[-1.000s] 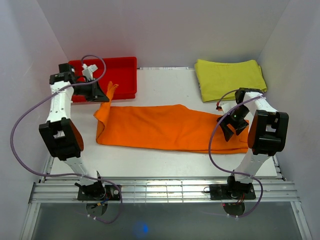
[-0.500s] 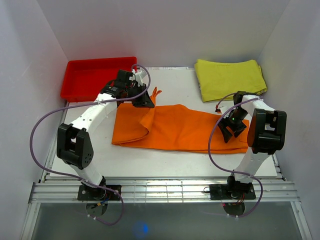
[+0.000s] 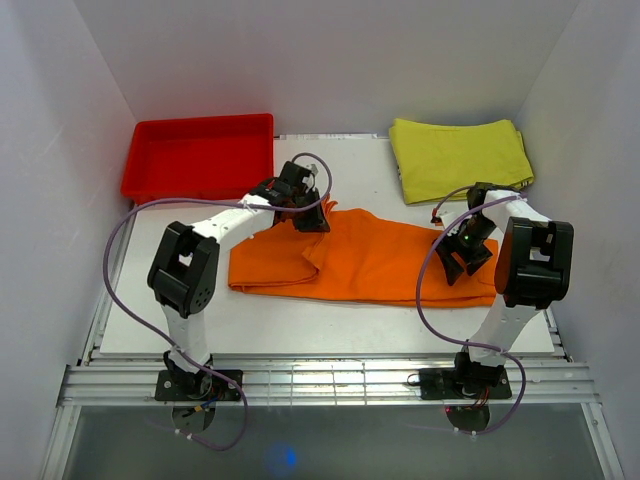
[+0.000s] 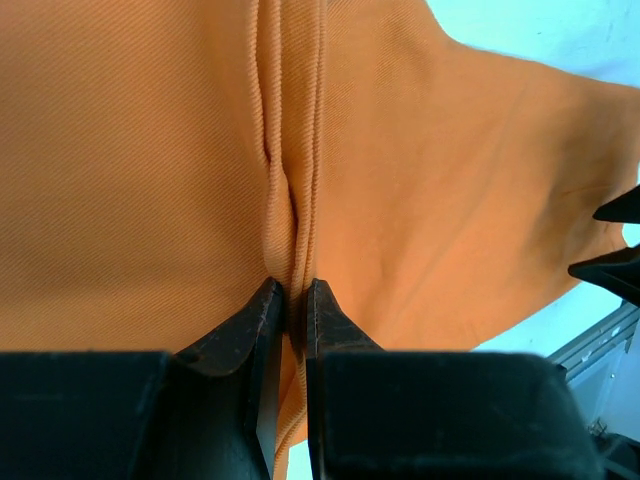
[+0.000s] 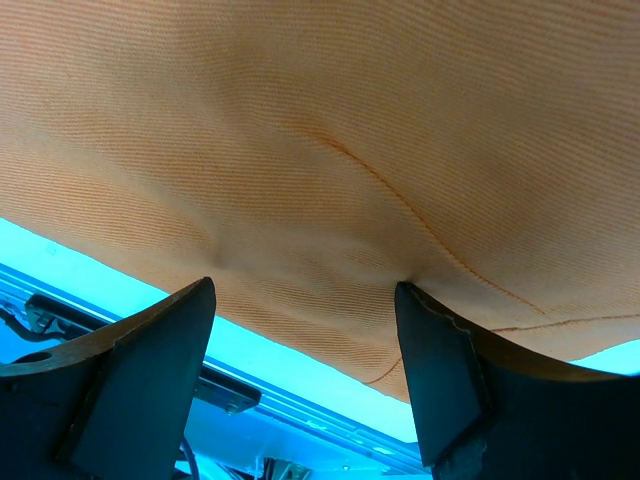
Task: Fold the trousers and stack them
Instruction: Fold the trousers
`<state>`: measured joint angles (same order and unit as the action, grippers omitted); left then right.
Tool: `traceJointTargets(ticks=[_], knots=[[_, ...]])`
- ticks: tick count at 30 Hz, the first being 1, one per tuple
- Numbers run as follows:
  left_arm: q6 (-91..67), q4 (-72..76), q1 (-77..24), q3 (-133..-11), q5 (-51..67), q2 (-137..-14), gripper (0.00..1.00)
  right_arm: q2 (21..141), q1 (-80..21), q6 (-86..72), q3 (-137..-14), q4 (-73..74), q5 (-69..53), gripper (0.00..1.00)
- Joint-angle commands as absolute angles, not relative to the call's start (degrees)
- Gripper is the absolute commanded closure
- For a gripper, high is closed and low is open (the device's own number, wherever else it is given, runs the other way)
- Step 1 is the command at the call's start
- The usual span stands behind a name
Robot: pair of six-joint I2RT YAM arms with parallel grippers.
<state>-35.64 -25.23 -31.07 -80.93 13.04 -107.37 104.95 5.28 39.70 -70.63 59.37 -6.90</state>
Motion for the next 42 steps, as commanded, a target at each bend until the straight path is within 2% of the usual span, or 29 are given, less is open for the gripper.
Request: traceJointTargets(ticks=[1,18,30,42], knots=[[-37.4,-22.1,-32.3,-81.6,11.4,-107.4,1.00,104.3,5.4,38.9,-71.5,59.9,-9.5,0.22],[-41.1,-24.4,-36.8,-80.5,9.8,-110.4,1.00,105.3,5.4,37.7,-72.2,59.9,-10.8,0.23],[-41.2,-28.6,-37.3,-79.5,12.2,-103.6,1.00,105.7,4.8,37.7,-72.2,60.0,-10.8,0.23],[-41.8,-30.0,-39.7,-82.3,14.2,-105.6,1.00,105.3,4.5,37.3,-71.7,59.8,-11.3,0.23]])
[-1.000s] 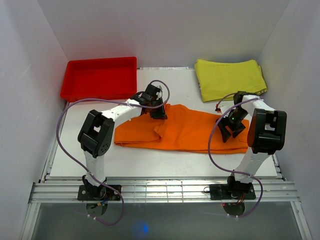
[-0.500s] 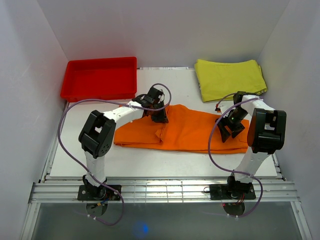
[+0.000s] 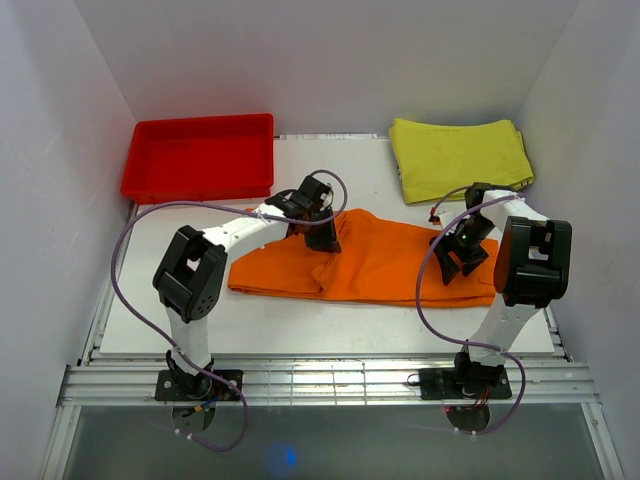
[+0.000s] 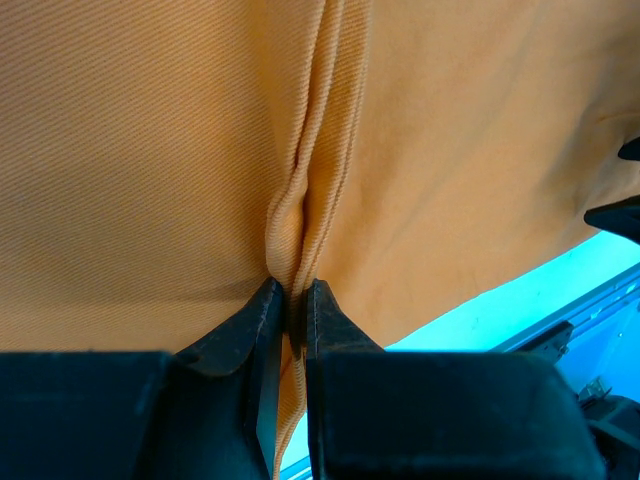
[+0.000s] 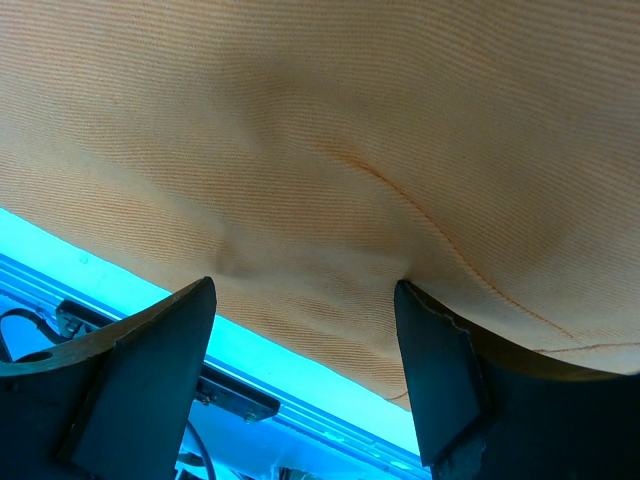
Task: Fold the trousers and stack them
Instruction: Fold the trousers
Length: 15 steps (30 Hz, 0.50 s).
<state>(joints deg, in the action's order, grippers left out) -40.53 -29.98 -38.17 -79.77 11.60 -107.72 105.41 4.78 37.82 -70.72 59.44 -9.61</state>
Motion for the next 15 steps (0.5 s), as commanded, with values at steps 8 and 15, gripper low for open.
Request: traceJointTargets(ticks=[8,15], knots=[[-42.7,-28.7,-39.9,-83.4,12.2,-110.5,1.00,105.2,4.3,36.9,-71.4,59.8,-11.8,0.23],[-43.0,-27.9,-39.9,-85.3,9.9,-113.0,0.99,105.2,4.3,36.9,-71.5,59.9,-11.8,0.23]])
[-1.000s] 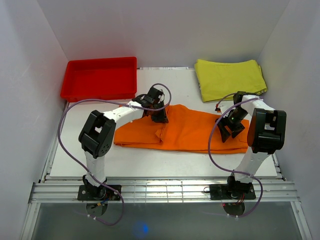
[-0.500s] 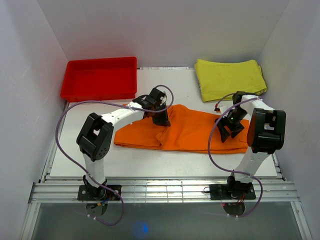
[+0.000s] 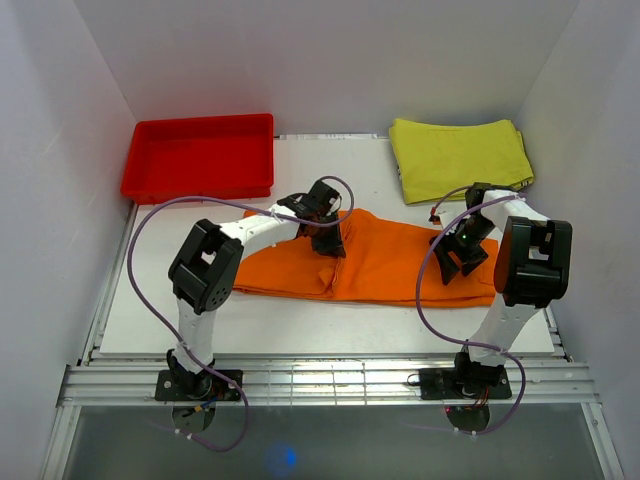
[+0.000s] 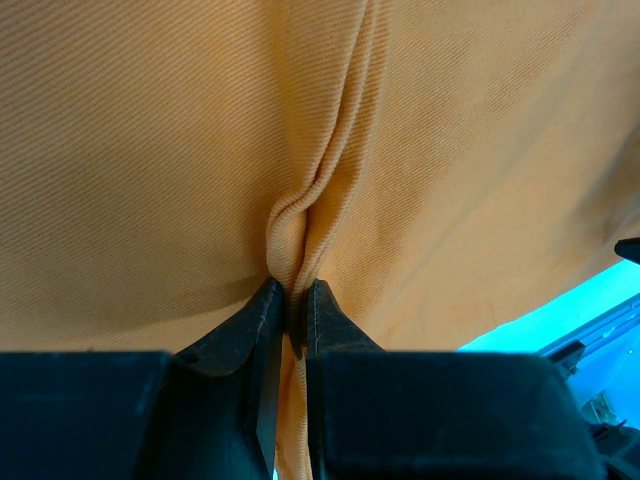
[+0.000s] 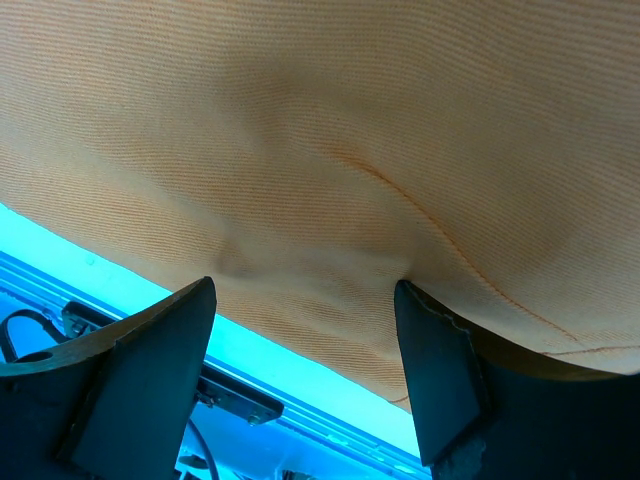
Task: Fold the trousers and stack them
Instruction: Fold the trousers
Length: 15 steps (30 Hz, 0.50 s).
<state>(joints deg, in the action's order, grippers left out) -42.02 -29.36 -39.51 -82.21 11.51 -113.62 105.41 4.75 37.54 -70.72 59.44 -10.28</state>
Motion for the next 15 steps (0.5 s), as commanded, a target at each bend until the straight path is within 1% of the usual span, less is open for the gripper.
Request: traceJointTargets(ticks=[1,3,4,5,7,8,10,12,13,14,15], knots=[[-43.0,-27.9,-39.9,-85.4,9.8,-113.2,0.92,105.3,4.3,36.9,-71.5,59.9,-11.9,0.23],[-42.4,-28.2,-39.8,-86.0,9.1,-113.5,0.75,105.2,4.2,36.9,-71.7,59.9,-12.0,0.23],[-42.0,-28.2,-39.8,-86.0,9.1,-113.3,0.54,105.3,4.2,37.0,-71.7,60.0,-12.0,0.22],[-41.2,-28.4,-39.8,-86.1,9.1,-112.4,0.45,105.3,4.2,37.0,-72.1,60.3,-12.0,0.22],[-38.0,-28.4,-39.2,-86.0,8.9,-110.3,0.37,104.8,4.2,37.3,-72.5,60.6,-12.1,0.22],[-36.8,-27.8,-38.7,-85.3,8.6,-108.9,0.28,104.5,4.2,37.4,-72.9,60.6,-12.3,0.21],[-33.7,-27.2,-36.8,-82.8,9.0,-103.9,0.22,103.8,4.2,37.7,-73.5,61.2,-13.9,0.21],[-31.2,-27.2,-31.3,-81.2,14.6,-100.8,0.21,102.4,4.2,38.6,-74.5,62.0,-15.7,0.21],[-27.0,-27.9,-26.7,-80.3,17.5,-98.5,0.21,101.0,4.2,39.0,-74.8,62.2,-16.3,0.20],[-24.6,-30.4,-24.5,-80.1,22.4,-97.5,0.21,100.2,4.2,40.0,-75.0,62.3,-16.8,0.20],[-22.2,-32.1,-22.0,-79.9,24.1,-96.4,0.20,99.4,4.2,40.4,-75.1,62.4,-17.4,0.20]])
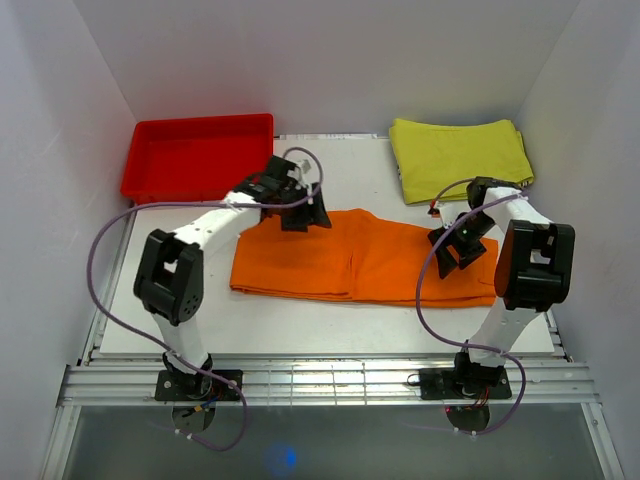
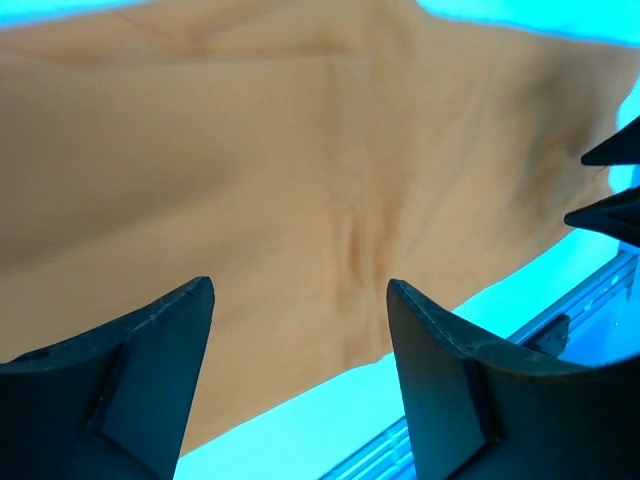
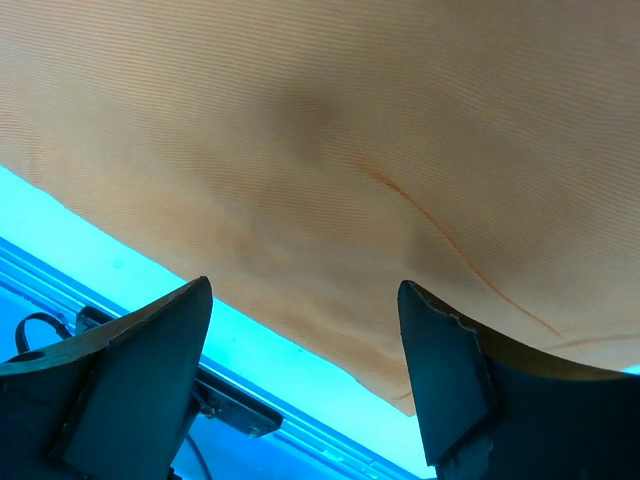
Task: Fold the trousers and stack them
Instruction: Fold the trousers
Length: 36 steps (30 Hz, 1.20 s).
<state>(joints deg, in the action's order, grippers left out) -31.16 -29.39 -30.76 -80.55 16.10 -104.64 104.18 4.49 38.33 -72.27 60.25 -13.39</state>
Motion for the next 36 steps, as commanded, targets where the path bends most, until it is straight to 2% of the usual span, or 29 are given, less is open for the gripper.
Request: traceJointTargets(ticks=[1,5,9,12,17,30,33,36], knots=[[-17.4,-33.4,-17.2,-78.3,25.6,-94.1,0.19,97.9,4.2,40.7,-75.3,62.6,-17.6,0.19],[-4.0,-40.1,-4.8,-72.6,37.4,-88.3,0.18,95.2,5.6,41.5,-76.1,64.0,-18.2,0.14],[4.0,-45.1,6.0,-69.4,40.5,-87.7,0.18,94.8,9.9,41.4,-77.7,66.0,-20.7,0.03],[7.0,-46.2,13.7,-67.2,44.6,-90.2,0.18,96.9,14.0,41.3,-79.7,68.0,-22.1,0.05],[7.6,-43.7,14.5,-64.8,48.4,-95.4,0.19,98.7,18.3,40.7,-80.9,69.2,-21.2,0.10],[-4.2,-25.5,12.0,-58.9,51.4,-104.9,0.31,100.5,27.9,39.0,-85.6,71.6,-20.2,0.10],[-5.3,-23.5,10.8,-58.2,52.3,-106.3,0.37,99.6,29.0,38.7,-87.9,71.3,-20.7,0.10],[-6.0,-22.2,10.4,-57.7,52.9,-107.3,0.49,97.2,29.2,37.8,-90.0,67.9,-20.7,0.10]])
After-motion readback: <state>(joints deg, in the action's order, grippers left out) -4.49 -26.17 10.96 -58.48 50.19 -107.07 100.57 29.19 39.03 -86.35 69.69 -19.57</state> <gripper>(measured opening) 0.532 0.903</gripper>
